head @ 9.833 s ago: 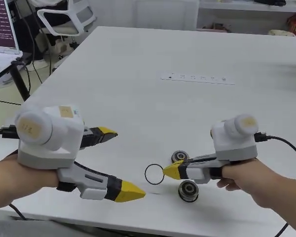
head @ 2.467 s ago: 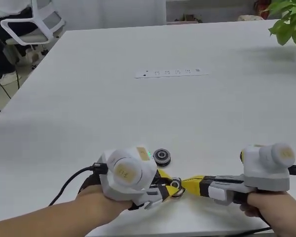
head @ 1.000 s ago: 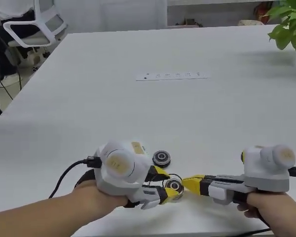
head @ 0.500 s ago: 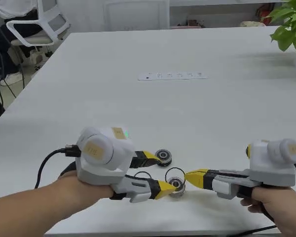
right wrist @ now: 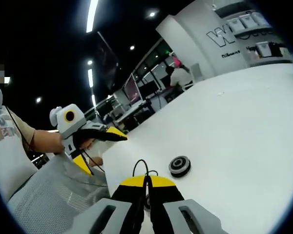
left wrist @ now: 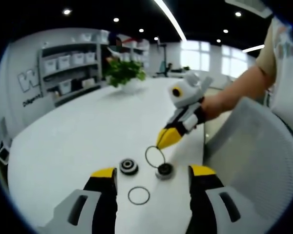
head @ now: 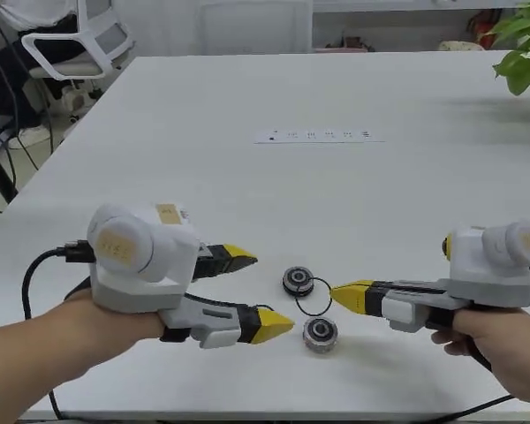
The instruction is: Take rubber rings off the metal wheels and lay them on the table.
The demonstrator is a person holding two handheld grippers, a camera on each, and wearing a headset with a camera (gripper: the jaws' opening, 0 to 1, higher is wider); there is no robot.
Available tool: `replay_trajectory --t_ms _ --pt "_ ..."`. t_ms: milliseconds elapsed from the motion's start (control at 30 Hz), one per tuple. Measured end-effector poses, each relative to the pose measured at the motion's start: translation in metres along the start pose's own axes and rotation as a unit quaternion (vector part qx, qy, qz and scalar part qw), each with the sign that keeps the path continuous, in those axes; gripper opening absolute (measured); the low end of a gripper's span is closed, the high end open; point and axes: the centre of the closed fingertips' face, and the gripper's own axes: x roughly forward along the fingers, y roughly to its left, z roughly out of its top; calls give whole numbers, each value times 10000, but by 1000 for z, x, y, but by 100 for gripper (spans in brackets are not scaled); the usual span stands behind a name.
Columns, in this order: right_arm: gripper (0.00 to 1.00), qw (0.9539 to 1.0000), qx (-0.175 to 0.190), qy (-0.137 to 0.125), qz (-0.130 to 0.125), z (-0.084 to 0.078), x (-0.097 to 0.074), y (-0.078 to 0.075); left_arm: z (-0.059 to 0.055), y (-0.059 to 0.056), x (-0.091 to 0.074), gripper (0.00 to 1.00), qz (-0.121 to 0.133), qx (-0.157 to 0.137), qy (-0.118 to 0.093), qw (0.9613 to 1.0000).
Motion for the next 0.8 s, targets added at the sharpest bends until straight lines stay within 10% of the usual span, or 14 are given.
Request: replay_trajectory --t_ms 800 --pt "0 9968 -102 712 362 4 51 7 -19 23 -43 77 457 -337 -67 9984"
